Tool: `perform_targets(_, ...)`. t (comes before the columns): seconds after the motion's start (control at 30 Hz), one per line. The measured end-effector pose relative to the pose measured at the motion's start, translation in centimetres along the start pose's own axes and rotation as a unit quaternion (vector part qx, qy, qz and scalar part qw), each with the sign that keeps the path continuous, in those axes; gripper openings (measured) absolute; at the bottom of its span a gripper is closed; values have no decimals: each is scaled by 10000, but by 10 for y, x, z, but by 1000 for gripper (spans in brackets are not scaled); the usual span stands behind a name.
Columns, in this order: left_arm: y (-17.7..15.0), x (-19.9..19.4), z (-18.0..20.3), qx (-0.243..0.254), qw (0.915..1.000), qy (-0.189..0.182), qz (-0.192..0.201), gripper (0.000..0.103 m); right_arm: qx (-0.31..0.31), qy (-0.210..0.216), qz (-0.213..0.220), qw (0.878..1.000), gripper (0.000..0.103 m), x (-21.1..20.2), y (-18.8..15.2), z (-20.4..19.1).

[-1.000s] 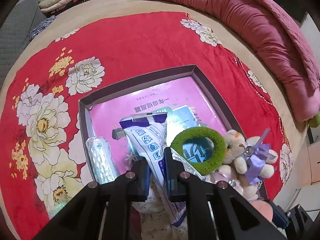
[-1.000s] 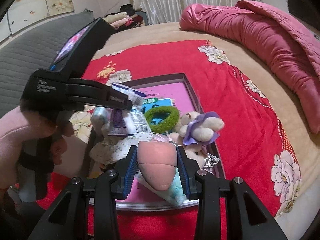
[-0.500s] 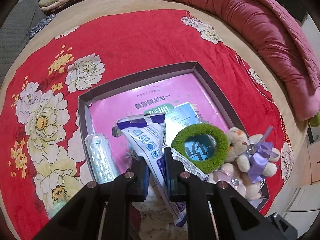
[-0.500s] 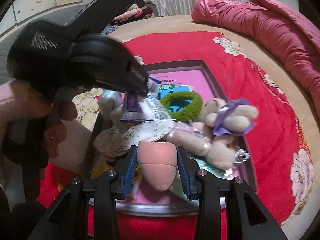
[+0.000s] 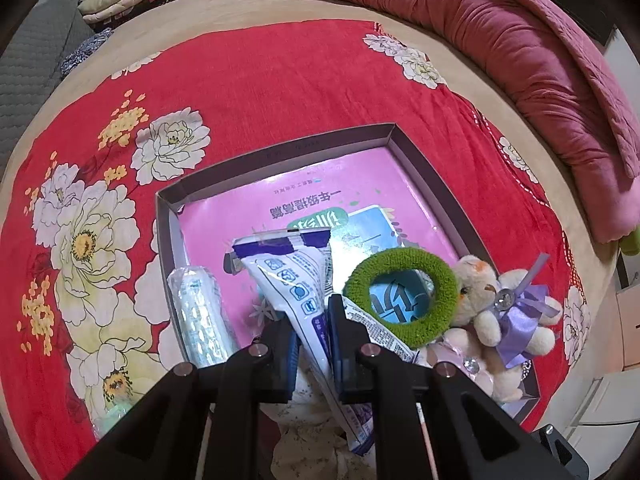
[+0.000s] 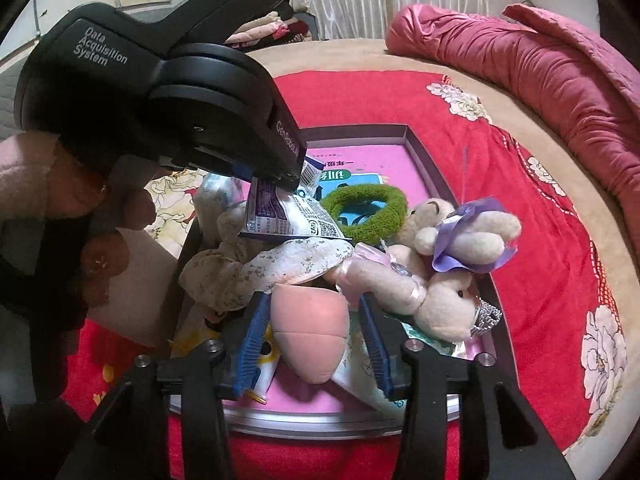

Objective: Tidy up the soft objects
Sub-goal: 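Lower the wipes packet into the tray with the left tool while the right tool lowers the sponge, then open both tools to release the wipes packet and sponge into the tray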

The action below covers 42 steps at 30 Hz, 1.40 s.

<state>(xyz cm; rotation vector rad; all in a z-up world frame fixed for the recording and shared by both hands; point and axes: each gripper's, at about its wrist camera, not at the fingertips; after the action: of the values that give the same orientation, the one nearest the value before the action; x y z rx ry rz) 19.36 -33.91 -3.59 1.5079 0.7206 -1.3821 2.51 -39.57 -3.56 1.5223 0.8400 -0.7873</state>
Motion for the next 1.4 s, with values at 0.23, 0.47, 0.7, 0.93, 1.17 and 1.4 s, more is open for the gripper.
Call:
perform_targets(0.23, 0, 0, 0, -1, 10000, -4, 7, 12, 69, 23, 58, 10000, 58, -3, 0, 3)
perform_targets(0.47, 0, 0, 0, -1, 10000, -3, 4, 12, 113, 54, 218, 9997, 59, -15, 3, 4)
perform_targets(0.7, -1, 1, 0, 8, 10000, 15, 7, 12, 481, -225, 308, 9981, 75, -27, 3, 25)
perform_targets(0.93, 1, 4, -4, -112, 9998, -133, -70, 19, 786, -172, 316, 9963, 75, -29, 1, 40)
perform_targets(1.17, -2, 8, 2, -98, 9993, -336, -89, 39, 691, -55, 307, 9971, 75, -27, 1, 29)
perform_targets(1.4, -4, 5, 5, -26, 9994, -350, -49, 54, 825, -33, 354, 9960, 75, -30, 1, 35)
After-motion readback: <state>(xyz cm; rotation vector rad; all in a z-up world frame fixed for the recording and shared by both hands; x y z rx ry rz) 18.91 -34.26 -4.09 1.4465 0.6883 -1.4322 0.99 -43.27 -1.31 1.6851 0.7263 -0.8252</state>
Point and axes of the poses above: each gripper's, at about its wrist camera, not at the fingertips, and x roughly the way its jaws point, z to its right, y to its top, and after that the axes turned 8 degrees about -z, right-handed
